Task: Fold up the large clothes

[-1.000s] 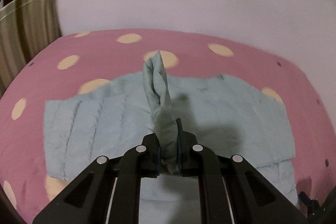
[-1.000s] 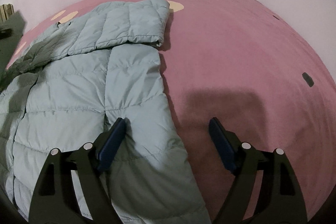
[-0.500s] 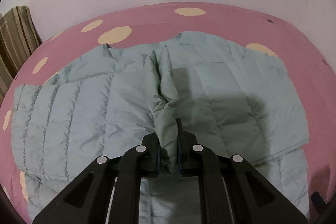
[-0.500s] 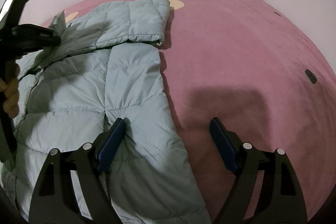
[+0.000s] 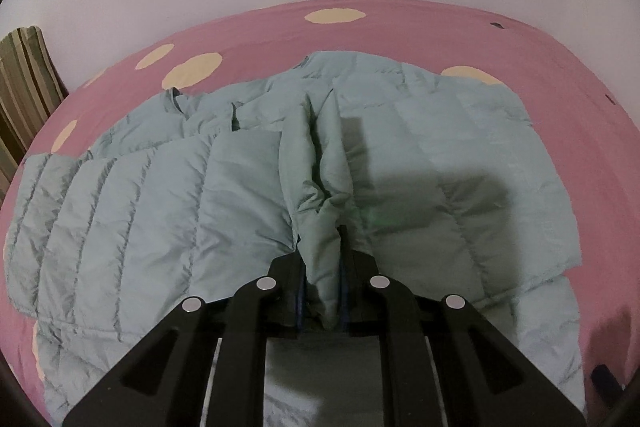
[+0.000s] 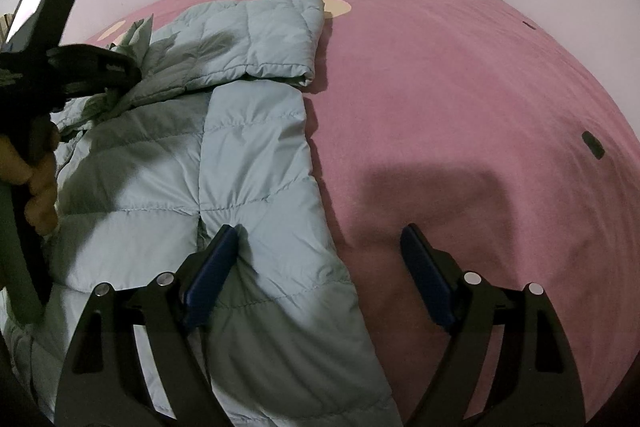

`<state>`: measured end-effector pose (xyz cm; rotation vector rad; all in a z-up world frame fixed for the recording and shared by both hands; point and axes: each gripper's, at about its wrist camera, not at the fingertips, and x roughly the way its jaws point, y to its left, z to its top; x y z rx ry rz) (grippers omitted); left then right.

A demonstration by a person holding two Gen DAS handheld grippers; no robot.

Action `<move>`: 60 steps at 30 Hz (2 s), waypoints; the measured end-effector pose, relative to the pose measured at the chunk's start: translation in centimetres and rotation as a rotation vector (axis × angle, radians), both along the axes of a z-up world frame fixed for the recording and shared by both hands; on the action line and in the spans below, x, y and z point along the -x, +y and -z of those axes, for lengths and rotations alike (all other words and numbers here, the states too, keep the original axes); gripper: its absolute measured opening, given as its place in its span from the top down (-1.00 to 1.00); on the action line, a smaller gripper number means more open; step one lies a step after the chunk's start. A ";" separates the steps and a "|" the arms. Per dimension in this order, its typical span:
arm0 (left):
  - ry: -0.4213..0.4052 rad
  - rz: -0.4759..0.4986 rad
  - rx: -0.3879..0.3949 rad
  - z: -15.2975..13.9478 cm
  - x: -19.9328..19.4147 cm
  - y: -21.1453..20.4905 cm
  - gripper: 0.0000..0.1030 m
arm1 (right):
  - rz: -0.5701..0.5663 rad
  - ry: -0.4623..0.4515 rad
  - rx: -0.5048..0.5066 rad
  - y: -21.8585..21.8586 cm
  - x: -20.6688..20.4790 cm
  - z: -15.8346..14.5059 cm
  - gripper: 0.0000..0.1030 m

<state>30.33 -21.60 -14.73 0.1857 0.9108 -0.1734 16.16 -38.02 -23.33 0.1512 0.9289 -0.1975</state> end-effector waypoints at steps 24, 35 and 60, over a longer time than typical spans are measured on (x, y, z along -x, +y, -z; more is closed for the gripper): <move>-0.116 -0.271 0.007 -5.2 6.9 21.4 -0.32 | 0.035 0.002 0.085 1.4 0.4 -1.4 -0.64; -0.096 -0.433 0.010 -2.9 4.9 30.1 -0.32 | -0.078 -0.125 0.136 8.0 -6.7 -7.6 -0.64; -0.132 -0.421 0.040 -3.5 3.2 30.6 -0.33 | -0.107 -0.107 0.085 9.3 -15.5 -6.8 0.88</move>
